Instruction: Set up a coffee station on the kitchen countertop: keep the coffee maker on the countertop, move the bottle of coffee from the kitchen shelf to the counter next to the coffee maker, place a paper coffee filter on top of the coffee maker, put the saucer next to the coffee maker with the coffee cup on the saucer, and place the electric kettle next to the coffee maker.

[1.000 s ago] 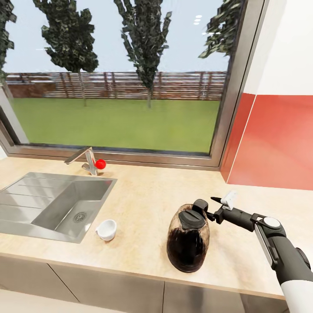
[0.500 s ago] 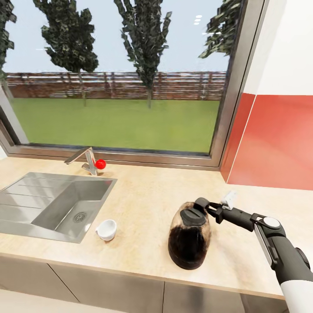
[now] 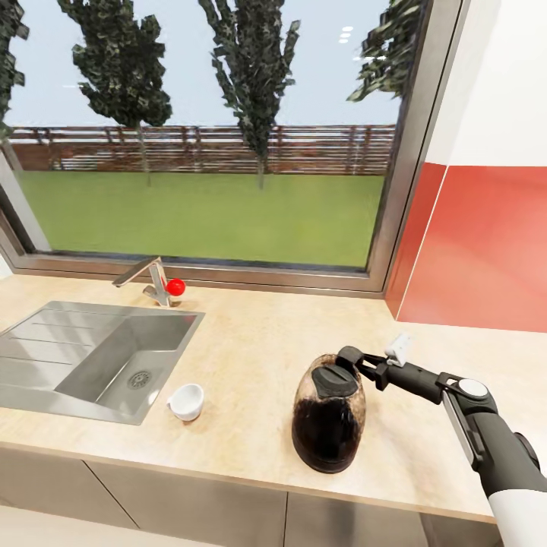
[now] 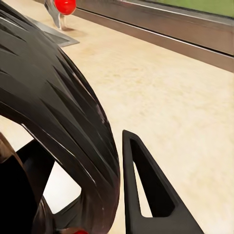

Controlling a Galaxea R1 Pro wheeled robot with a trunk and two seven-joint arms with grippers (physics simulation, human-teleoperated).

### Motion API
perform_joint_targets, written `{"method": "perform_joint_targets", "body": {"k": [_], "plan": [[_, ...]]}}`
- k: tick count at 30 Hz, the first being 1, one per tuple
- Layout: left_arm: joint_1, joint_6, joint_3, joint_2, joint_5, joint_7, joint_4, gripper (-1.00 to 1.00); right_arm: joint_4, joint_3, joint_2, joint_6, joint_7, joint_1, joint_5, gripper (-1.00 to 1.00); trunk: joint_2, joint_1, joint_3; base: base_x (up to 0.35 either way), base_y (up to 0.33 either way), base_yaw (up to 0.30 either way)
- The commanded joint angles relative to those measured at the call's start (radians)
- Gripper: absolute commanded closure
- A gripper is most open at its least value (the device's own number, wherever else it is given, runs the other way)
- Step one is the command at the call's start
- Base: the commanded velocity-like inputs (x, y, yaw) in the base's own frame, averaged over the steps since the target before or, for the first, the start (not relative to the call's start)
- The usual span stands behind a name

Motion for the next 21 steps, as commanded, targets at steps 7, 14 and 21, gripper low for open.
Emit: {"method": "perform_joint_targets", "body": {"k": [7, 14, 21], "plan": [[-0.001, 0.002, 0.004, 0.000, -0.011, 0.003, 0.000, -1.00, -0.004, -0.002, 0.002, 0.010, 0.002, -0.001, 0.004, 1.00, -0.002, 0.000, -0.002, 0.000, 0.000, 0.000], [0.010, -0.004, 0.004, 0.000, -0.012, 0.003, -0.001, -1.00, -0.028, -0.003, 0.002, 0.013, -0.016, -0.001, 0.004, 1.00, -0.002, 0.000, -0.002, 0.000, 0.000, 0.000], [0.014, -0.011, 0.000, -0.002, -0.013, 0.003, -0.001, -1.00, -0.104, -0.006, 0.002, 0.114, -0.036, -0.001, 0.003, 1.00, -0.002, 0.000, -0.002, 0.000, 0.000, 0.000]]}}
